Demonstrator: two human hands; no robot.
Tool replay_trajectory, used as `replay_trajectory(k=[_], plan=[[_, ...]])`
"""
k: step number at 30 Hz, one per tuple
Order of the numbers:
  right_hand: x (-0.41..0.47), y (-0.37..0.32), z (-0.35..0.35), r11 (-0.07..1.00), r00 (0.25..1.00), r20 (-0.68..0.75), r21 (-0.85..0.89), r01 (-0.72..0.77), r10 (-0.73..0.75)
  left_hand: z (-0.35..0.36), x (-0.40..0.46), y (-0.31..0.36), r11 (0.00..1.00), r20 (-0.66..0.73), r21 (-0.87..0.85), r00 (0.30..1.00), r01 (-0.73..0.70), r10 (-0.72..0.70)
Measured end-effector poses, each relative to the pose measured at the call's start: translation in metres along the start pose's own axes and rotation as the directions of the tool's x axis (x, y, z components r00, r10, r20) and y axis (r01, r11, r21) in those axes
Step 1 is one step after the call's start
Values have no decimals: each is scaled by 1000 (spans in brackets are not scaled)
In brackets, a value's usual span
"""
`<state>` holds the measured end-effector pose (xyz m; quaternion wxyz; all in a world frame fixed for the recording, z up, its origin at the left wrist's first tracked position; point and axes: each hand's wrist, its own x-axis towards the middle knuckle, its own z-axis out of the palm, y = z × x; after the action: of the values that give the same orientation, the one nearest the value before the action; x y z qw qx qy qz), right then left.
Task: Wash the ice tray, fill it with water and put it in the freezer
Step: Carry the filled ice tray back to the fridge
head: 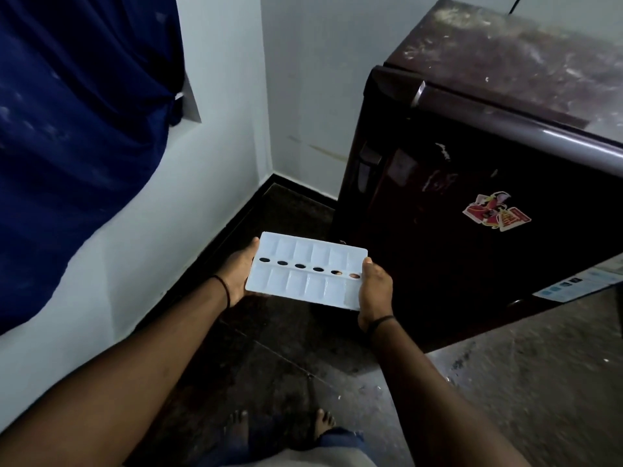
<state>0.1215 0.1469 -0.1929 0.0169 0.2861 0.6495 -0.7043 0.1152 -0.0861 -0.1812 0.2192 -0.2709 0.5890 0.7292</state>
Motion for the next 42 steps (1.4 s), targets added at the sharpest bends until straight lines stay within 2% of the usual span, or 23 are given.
replay_trajectory(k=[7,15,26,28,30,32,34,38,42], plan=[[-12,1,26,998,1000,-14,61,-9,10,-21,20,17,992,-157,80,981,-100,112],[-23,6,48,991,997,15,117,-71,70,-45,30,27,980,-152,130,973,-153,172],[-28,-3,50,992,992,81,74,-102,96,-61,41,34,978,-178,145,968,-152,177],[-25,-7,49,992,994,20,59,-109,108,-62,42,35,980,-182,132,968,-149,172],[-18,-12,47,999,985,-165,34,-38,43,-63,43,38,981,-178,121,968,-155,175],[-10,-24,40,994,927,-358,-52,97,-110,-64,45,40,979,-178,122,967,-163,183],[-6,-45,33,962,861,-431,-147,229,-270,-65,46,42,978,-184,123,965,-166,187],[-7,-97,30,831,743,-374,-270,486,-556,-67,49,47,979,-188,113,964,-170,189],[4,-129,42,766,729,-246,-285,576,-639,-70,50,54,970,-199,116,952,-213,233]])
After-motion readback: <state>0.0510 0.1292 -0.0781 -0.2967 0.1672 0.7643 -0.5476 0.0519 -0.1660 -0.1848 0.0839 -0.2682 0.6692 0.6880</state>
